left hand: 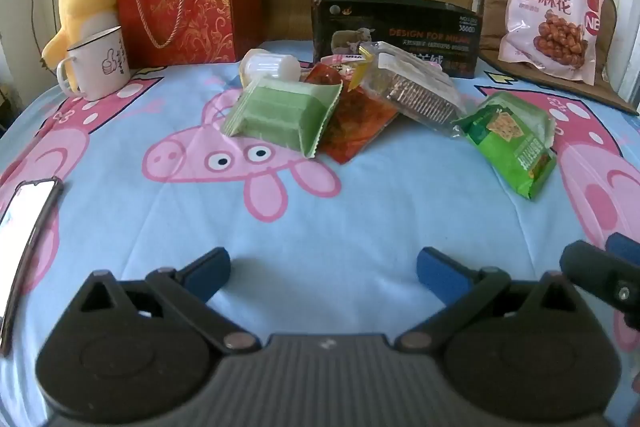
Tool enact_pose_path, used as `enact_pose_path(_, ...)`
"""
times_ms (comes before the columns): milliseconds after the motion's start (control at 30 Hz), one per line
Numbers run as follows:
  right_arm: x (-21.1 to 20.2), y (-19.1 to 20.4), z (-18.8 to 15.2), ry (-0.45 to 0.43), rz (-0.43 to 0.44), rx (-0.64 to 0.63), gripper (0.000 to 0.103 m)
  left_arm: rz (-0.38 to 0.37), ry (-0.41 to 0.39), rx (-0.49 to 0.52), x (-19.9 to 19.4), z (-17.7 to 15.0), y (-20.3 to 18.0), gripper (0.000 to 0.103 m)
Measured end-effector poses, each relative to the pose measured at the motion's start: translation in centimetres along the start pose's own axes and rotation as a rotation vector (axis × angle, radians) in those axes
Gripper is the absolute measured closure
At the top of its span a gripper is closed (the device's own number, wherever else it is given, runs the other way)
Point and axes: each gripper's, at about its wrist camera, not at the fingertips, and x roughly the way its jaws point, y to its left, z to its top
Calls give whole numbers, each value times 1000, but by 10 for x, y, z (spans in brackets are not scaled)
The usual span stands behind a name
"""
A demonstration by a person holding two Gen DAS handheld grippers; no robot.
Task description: Organize snacks
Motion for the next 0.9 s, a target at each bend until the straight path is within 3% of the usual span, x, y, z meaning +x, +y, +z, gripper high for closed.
enact_pose_path(200,2,3,0,7,-10,-10,0,-7,-4,9,0,0,1,0)
enact_pose_path(500,6,8,8,48,29,-59,1,-105,-90,45,-13,-16,26,0)
enact_pose_path(600,16,20,12,83,67,-106,18,-141,-116,-22,-17,-18,52,0)
enact_pose_path(700,30,31,20,118,111,-144,35,-118,-132,-66,-18,-13,71,4)
enact_pose_path(900,68,74,39,156,217,-272,47,-122,-150,-142,-15,-6,102,18)
